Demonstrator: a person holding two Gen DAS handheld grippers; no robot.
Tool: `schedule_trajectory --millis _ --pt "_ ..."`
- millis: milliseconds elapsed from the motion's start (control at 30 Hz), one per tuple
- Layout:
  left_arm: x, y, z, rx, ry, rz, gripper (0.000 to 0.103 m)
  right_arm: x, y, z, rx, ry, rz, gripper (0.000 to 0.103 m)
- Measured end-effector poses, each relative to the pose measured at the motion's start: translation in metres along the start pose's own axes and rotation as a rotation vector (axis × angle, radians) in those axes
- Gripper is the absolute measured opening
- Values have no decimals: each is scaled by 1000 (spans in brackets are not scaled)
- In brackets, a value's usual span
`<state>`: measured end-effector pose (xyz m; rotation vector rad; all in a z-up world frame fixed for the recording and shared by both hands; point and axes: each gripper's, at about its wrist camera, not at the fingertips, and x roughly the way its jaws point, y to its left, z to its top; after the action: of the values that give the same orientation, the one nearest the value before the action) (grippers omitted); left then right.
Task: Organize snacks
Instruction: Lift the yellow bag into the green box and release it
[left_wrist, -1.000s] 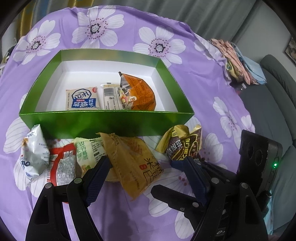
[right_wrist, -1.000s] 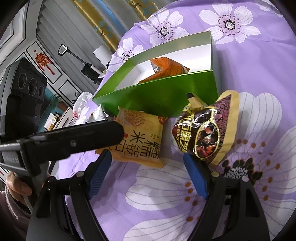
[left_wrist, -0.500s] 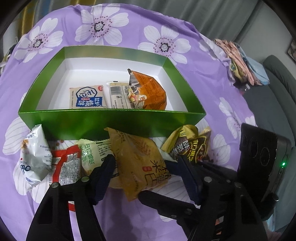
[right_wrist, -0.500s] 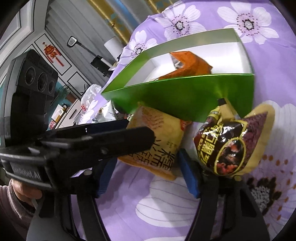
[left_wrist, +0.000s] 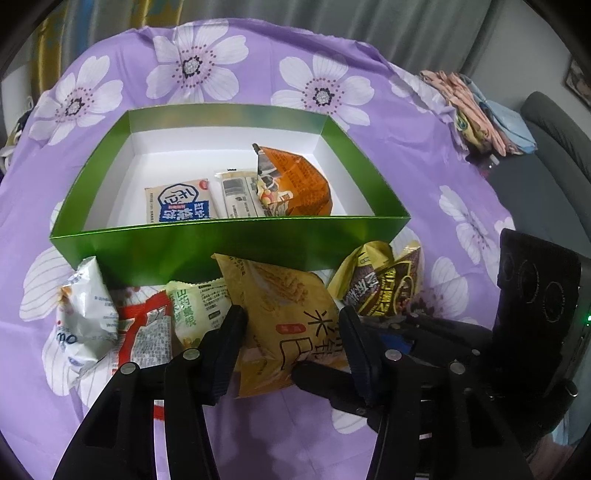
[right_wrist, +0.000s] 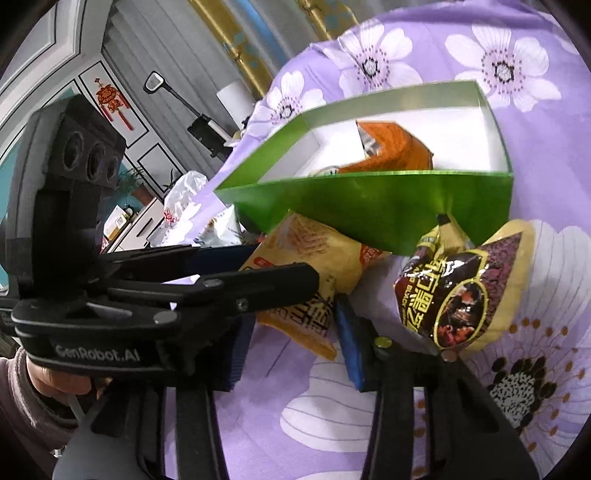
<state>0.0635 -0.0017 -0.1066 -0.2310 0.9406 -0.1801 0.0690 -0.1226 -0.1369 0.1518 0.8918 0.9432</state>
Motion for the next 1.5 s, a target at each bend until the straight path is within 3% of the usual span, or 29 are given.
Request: schedule_trajectory --millis 567,1133,1500 --pt "-41 -17 -2 36 -69 -30 53 -38 31 2 -56 -83 -53 41" --pt "-64 -1 40 39 -171 -56 53 -38 47 55 -153 -148 -83 41" --pt "-47 22 77 6 -193 -65 53 -14 34 94 -171 -147 -98 41"
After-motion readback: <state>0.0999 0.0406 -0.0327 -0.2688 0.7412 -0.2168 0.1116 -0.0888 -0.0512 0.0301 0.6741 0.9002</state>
